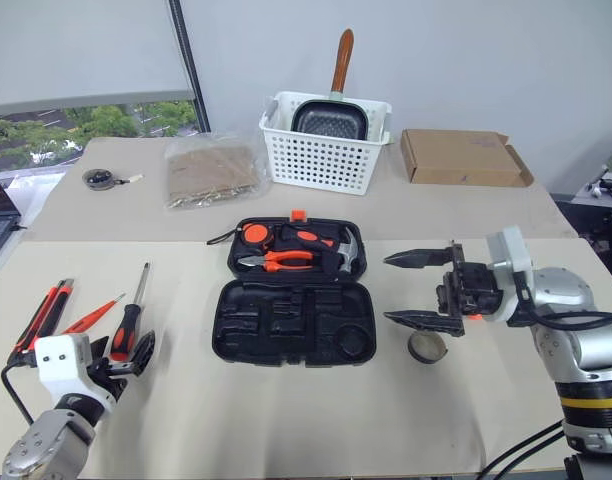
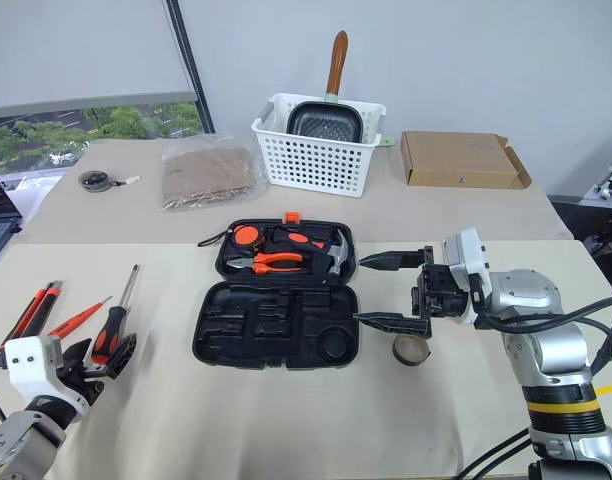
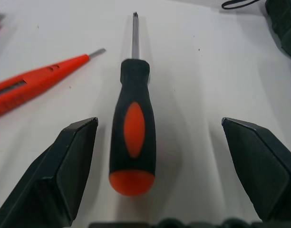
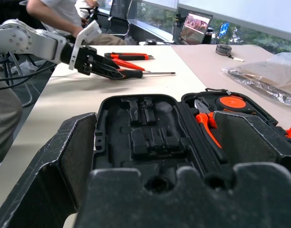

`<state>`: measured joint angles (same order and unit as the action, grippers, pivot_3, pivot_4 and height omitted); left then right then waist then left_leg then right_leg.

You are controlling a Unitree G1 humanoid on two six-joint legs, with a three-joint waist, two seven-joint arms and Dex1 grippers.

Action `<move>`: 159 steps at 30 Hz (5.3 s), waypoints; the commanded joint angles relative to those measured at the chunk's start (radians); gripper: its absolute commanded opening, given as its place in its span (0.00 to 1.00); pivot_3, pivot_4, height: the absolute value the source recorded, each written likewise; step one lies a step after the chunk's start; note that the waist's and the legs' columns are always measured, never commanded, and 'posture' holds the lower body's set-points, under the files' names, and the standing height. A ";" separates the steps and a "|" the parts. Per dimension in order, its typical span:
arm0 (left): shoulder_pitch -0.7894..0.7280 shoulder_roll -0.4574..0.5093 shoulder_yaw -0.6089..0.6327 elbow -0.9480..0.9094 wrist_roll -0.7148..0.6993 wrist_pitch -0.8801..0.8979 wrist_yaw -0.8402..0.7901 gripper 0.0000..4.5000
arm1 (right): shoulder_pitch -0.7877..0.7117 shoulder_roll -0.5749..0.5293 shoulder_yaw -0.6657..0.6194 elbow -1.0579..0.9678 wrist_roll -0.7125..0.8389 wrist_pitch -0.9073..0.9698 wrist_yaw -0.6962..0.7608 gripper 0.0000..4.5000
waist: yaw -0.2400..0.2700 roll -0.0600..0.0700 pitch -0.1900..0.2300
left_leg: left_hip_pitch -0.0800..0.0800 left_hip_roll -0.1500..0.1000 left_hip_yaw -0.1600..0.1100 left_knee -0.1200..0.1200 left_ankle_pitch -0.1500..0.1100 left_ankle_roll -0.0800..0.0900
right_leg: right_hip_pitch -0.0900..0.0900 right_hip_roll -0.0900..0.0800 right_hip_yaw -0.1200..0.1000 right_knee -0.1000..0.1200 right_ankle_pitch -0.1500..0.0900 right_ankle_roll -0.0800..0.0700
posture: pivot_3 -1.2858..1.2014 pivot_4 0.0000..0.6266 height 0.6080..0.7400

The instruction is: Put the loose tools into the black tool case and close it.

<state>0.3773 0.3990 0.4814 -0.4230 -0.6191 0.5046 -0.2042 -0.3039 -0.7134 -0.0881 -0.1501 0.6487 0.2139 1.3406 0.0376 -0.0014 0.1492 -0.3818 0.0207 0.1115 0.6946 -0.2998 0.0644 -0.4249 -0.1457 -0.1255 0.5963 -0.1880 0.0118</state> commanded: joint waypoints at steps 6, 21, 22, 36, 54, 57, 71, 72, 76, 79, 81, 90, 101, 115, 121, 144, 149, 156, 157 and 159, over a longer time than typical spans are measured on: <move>-0.028 -0.001 0.035 0.031 0.015 -0.018 -0.008 0.28 | 0.029 -0.015 -0.056 -0.030 0.011 -0.016 -0.011 1.00 | 0.000 0.000 0.000 | 0.000 0.000 0.000 0.000 0.001 -0.002 | 0.000 0.000 0.000 0.000 0.000 0.000 | 0.52 0.24 0.70; -0.244 0.343 -0.111 0.044 -0.069 -0.212 -0.775 0.21 | 0.085 -0.032 -0.127 -0.008 0.004 -0.020 -0.035 1.00 | 0.002 0.000 0.000 | -0.002 -0.001 0.001 0.001 0.004 -0.007 | -0.001 0.003 -0.002 0.000 -0.001 0.001 | 0.52 0.24 0.70; -0.292 0.374 -0.148 0.092 -0.048 -0.230 -0.839 0.21 | 0.094 -0.034 -0.132 -0.011 0.002 -0.020 -0.037 1.00 | 0.002 0.000 0.000 | -0.002 -0.001 0.001 0.001 0.004 -0.007 | -0.001 0.003 -0.001 0.001 -0.001 0.002 | 0.52 0.24 0.70; -1.061 0.314 -0.646 1.069 0.324 -0.718 -1.410 0.21 | 0.311 -0.013 -0.258 -0.176 0.003 -0.034 -0.187 1.00 | -0.001 0.000 0.000 | -0.004 0.002 0.002 0.001 0.012 -0.002 | -0.001 0.012 0.000 0.000 0.001 -0.002 | 0.52 0.24 0.70; -1.271 0.240 -0.711 1.425 0.434 -0.868 -1.410 0.21 | 0.420 0.011 -0.296 -0.304 0.021 -0.017 -0.307 1.00 | -0.017 -0.001 0.001 | -0.005 0.009 0.003 0.009 0.006 0.008 | -0.001 0.016 0.001 0.003 0.001 -0.001 | 0.52 0.24 0.70; -1.269 0.236 -0.687 1.432 0.466 -0.892 -1.364 0.32 | 0.397 0.008 -0.282 -0.291 0.020 -0.014 -0.302 1.00 | -0.020 -0.001 0.001 | -0.005 0.009 0.003 0.010 0.006 0.008 | -0.002 0.016 0.001 0.005 0.001 -0.001 | 0.52 0.24 0.70; -1.218 0.223 -0.535 1.107 0.339 -0.715 -1.319 0.99 | 0.376 0.014 -0.253 -0.252 0.008 -0.031 -0.276 1.00 | -0.023 -0.002 0.001 | -0.005 0.009 0.003 0.013 0.007 0.007 | -0.003 0.016 0.002 0.012 0.002 -0.003 | 0.52 0.24 0.70; -1.192 0.213 -0.529 1.040 0.321 -0.667 -1.291 0.99 | 0.378 0.017 -0.251 -0.251 0.007 -0.033 -0.274 1.00 | -0.023 -0.002 0.001 | -0.005 0.009 0.003 0.014 0.007 0.007 | -0.003 0.016 0.002 0.012 0.002 -0.003 | 0.52 0.24 0.70; -1.084 0.186 -0.557 0.888 0.339 -0.615 -1.238 0.99 | 0.373 0.025 -0.240 -0.247 0.003 -0.035 -0.274 1.00 | -0.025 -0.001 0.001 | -0.003 0.009 0.003 0.015 0.007 0.007 | -0.001 0.015 0.004 0.013 0.000 -0.001 | 0.52 0.24 0.70; -1.044 0.166 -0.589 0.884 0.382 -0.628 -1.218 0.99 | 0.364 0.026 -0.234 -0.248 0.003 -0.032 -0.278 1.00 | -0.025 -0.002 0.001 | -0.002 0.010 0.003 0.015 0.007 0.006 | -0.001 0.016 0.004 0.013 0.000 -0.001 | 0.52 0.24 0.70; -1.047 0.148 -0.599 0.917 0.404 -0.639 -1.190 0.84 | 0.363 0.025 -0.236 -0.255 0.007 -0.027 -0.283 1.00 | -0.025 -0.002 0.001 | -0.002 0.010 0.003 0.016 0.008 0.005 | -0.001 0.016 0.003 0.014 0.000 -0.001 | 0.52 0.24 0.70; -1.123 0.104 -0.605 1.098 0.452 -0.723 -1.172 0.13 | 0.386 0.026 -0.248 -0.279 0.009 -0.026 -0.301 1.00 | -0.023 -0.002 0.001 | -0.004 0.011 0.002 0.016 0.008 0.006 | -0.002 0.016 0.003 0.014 0.001 -0.002 | 0.52 0.24 0.70; -1.139 0.099 -0.667 1.232 0.557 -0.899 -1.192 0.00 | 0.393 0.020 -0.250 -0.295 0.009 -0.023 -0.323 1.00 | -0.024 -0.002 0.001 | -0.004 0.011 0.003 0.016 0.007 0.007 | -0.002 0.016 0.003 0.013 0.001 -0.002 | 0.52 0.24 0.70; -1.163 0.079 -0.673 1.316 0.606 -0.963 -1.065 0.00 | 0.427 0.014 -0.259 -0.250 -0.051 -0.041 -0.348 1.00 | -0.014 -0.001 -0.001 | 0.002 0.012 0.002 0.017 0.007 0.007 | 0.002 0.014 0.003 0.015 0.001 -0.001 | 0.52 0.24 0.70; -1.145 0.064 -0.531 1.120 0.355 -0.703 -1.158 0.12 | 0.403 0.009 -0.250 -0.187 -0.179 0.085 -0.566 1.00 | -0.021 -0.002 -0.001 | -0.004 0.012 0.002 0.017 0.009 0.006 | -0.004 0.014 0.003 0.015 0.002 -0.001 | 0.52 0.24 0.70; -0.779 0.389 -0.393 0.226 0.114 -0.094 -1.082 1.00 | -0.052 0.035 -0.061 0.229 -0.383 0.430 -0.827 0.31 | -0.030 -0.001 0.000 | -0.010 0.012 0.004 0.015 0.017 -0.006 | -0.011 0.019 0.005 0.016 0.001 -0.005 | 0.52 0.24 0.70; -0.673 0.394 -0.278 0.111 0.012 0.015 -0.973 1.00 | -0.130 -0.006 -0.012 0.218 -0.420 0.389 -0.758 0.22 | -0.031 -0.001 0.000 | -0.011 0.012 0.004 0.015 0.017 -0.006 | -0.012 0.018 0.006 0.016 0.001 -0.005 | 0.52 0.24 0.70; -0.466 0.442 -0.124 0.000 -0.030 0.081 -0.896 1.00 | -0.266 -0.008 0.163 0.159 -0.391 0.214 -0.414 0.22 | -0.050 -0.001 0.001 | -0.007 0.014 0.003 0.010 0.017 -0.006 | -0.012 0.021 0.006 0.016 0.001 -0.005 | 0.52 0.24 0.70; -0.433 0.450 -0.105 -0.015 -0.034 0.084 -0.894 1.00 | -0.277 -0.001 0.192 0.155 -0.385 0.174 -0.352 0.22 | -0.050 -0.001 0.001 | -0.007 0.014 0.003 0.009 0.017 -0.007 | -0.012 0.022 0.006 0.016 0.000 -0.005 | 0.52 0.24 0.70; -0.383 0.463 -0.082 -0.038 -0.037 0.081 -0.901 1.00 | -0.287 0.017 0.229 0.156 -0.368 0.101 -0.253 0.22 | -0.048 -0.001 0.001 | -0.007 0.014 0.003 0.008 0.018 -0.008 | -0.012 0.022 0.005 0.016 0.000 -0.007 | 0.52 0.24 0.70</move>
<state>-0.0304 0.8376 0.3506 -0.4096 -0.6340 0.5882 -1.1035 -0.5646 -0.7072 0.1138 0.0347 0.2529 0.4106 0.9775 -0.0101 -0.0028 0.1502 -0.3887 0.0353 0.1140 0.7010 -0.2805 0.0538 -0.4379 -0.1230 -0.1210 0.6124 -0.1884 0.0048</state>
